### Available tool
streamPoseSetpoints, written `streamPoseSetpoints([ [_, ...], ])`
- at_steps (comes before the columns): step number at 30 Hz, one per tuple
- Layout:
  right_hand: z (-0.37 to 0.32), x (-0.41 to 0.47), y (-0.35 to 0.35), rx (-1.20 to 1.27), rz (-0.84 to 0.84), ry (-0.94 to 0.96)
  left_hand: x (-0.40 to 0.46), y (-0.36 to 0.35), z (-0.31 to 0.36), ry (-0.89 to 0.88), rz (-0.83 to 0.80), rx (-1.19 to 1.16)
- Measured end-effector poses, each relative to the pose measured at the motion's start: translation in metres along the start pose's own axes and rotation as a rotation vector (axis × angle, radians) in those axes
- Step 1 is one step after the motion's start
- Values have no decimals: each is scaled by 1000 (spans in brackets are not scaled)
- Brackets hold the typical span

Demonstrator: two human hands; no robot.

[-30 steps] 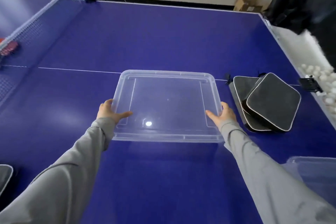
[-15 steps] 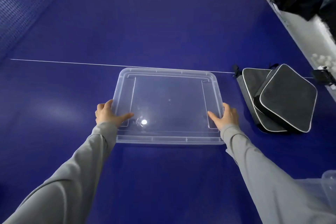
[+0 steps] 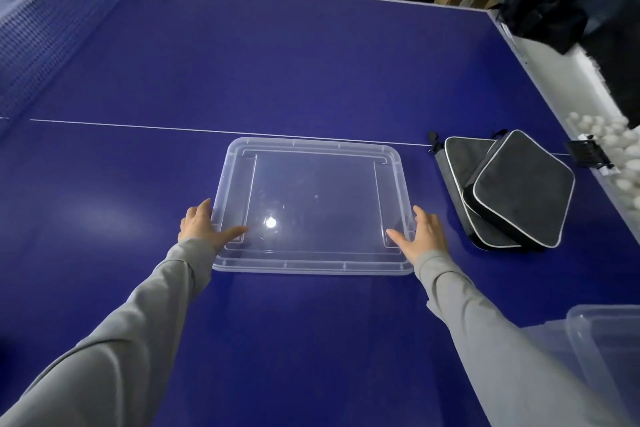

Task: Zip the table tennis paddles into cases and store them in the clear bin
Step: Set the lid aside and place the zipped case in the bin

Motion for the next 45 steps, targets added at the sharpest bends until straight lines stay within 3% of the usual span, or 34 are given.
streamPoseSetpoints([
  [11,11,-127,15,-92,-55,193,-176,51,-39,-58,18,322],
  [18,2,-215,-7,-56,-169,257,-289,98,-93,24,155,295],
  [25,-63,-308,-55,-25,-294,358,-355,193,-181,161,356,222],
  [30,-137,-365,-104,-17,-333,388,-354,266,-272,305,361,187],
  [36,-224,-437,-191,26,-390,330,-306,310,-370,343,198,51],
  [45,-296,-496,-291,-131,-410,260,-226,290,-409,287,-89,-258],
])
Point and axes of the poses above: each hand's wrist, its own x-axis towards the middle knuckle, its own y-axis out of the back of the hand, z = x × y, the point moved 6 cm from there along x, towards the middle knuckle, and after that the axes turned 9 degrees about -y, right-handed, at the moved point
